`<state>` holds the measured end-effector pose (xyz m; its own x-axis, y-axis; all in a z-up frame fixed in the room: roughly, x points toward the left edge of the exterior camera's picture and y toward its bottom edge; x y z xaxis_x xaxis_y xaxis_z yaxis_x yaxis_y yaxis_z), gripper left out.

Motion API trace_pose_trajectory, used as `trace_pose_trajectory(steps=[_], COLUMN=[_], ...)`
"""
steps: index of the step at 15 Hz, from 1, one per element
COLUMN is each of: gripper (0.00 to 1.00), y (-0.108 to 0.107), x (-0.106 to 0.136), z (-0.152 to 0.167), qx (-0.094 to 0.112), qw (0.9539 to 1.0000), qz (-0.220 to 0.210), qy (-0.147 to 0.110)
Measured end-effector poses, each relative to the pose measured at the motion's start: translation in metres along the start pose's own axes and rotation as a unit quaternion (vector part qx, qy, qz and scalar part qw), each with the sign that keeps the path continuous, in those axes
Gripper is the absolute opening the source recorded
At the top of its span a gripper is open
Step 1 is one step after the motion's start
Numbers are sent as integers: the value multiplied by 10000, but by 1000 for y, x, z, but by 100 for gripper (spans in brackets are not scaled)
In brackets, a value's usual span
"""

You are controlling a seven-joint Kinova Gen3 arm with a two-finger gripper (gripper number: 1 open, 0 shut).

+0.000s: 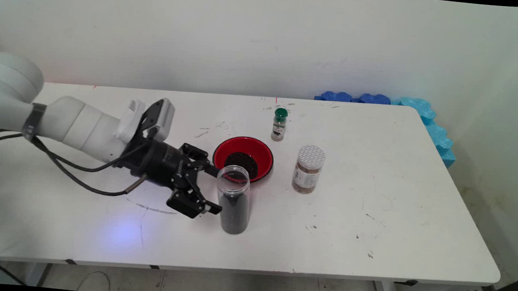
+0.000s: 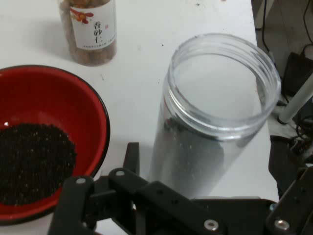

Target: Pick up the black seasoning powder from the table

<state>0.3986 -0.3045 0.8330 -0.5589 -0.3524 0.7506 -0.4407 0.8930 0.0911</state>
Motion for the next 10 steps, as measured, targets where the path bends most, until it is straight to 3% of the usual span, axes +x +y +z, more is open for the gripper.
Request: trace_pose_trajectory(steps=[10], gripper=[100], y=[-1], x=[6], z=[20], qx=[-37], qw=[10000], qz=[-2], qy=[83])
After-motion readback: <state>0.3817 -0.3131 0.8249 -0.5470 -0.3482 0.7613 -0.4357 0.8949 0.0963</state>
